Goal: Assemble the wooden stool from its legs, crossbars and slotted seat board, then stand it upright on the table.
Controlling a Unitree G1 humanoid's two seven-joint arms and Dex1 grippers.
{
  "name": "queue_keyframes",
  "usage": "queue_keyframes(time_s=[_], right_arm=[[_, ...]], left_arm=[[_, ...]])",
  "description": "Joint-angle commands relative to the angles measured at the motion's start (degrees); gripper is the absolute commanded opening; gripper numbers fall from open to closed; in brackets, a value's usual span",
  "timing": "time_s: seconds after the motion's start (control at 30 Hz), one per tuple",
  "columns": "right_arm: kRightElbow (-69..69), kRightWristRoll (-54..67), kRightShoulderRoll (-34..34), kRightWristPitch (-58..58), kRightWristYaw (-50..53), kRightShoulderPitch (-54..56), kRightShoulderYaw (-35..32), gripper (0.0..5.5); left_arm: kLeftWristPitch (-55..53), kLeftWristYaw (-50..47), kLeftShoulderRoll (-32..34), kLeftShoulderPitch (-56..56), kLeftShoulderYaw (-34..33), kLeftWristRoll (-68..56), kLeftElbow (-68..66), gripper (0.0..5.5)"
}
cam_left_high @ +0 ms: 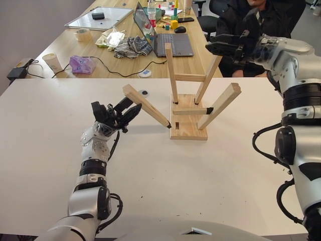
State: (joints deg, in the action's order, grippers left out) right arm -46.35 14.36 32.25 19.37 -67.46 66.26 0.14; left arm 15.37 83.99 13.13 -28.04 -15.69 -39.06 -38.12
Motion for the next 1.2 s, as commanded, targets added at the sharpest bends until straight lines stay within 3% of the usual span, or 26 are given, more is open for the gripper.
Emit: queue_keyframes(time_s=[0.03,0.13,0.2,0.3,0.4,0.6,0.8,1.2], right_arm=[[-5.06,-0.41,2.68,-0.57,-0.40,-1.31,-2.17,1.85],[-11.48,3.44,6.11,5.12,-3.15,0.65,-7.66,2.10],[-13.47,3.92,9.16,8.02,-8.85,-0.06,-8.25,2.61],[-12.67,0.59,13.10,8.49,-21.85,-4.14,-2.74,3.23],[-8.83,-3.53,13.06,0.70,-24.97,-9.91,3.90,3.71],[-4.97,0.44,11.17,2.13,-24.94,-12.25,2.93,3.71],[9.88,11.00,13.60,10.42,-25.03,-19.45,10.47,3.71],[8.46,6.19,7.26,4.79,-19.24,-18.67,6.61,3.71]], left_arm=[[-1.01,-0.44,-0.57,-0.04,0.35,0.17,2.83,1.99],[-3.85,-0.37,-1.01,-0.23,1.35,-0.06,5.00,1.99],[-5.75,-0.25,-0.72,-0.46,1.88,-0.07,5.97,1.99],[-7.57,-0.08,0.33,-1.18,2.05,0.27,5.83,1.99],[-7.70,-0.22,0.77,-2.13,1.57,0.51,4.70,1.99],[-7.91,0.01,1.50,-4.39,1.35,1.09,1.36,1.99],[-8.10,0.05,1.66,-5.02,1.17,1.39,-0.14,1.99],[-9.86,0.83,1.77,-4.14,0.63,1.41,0.57,1.99]])
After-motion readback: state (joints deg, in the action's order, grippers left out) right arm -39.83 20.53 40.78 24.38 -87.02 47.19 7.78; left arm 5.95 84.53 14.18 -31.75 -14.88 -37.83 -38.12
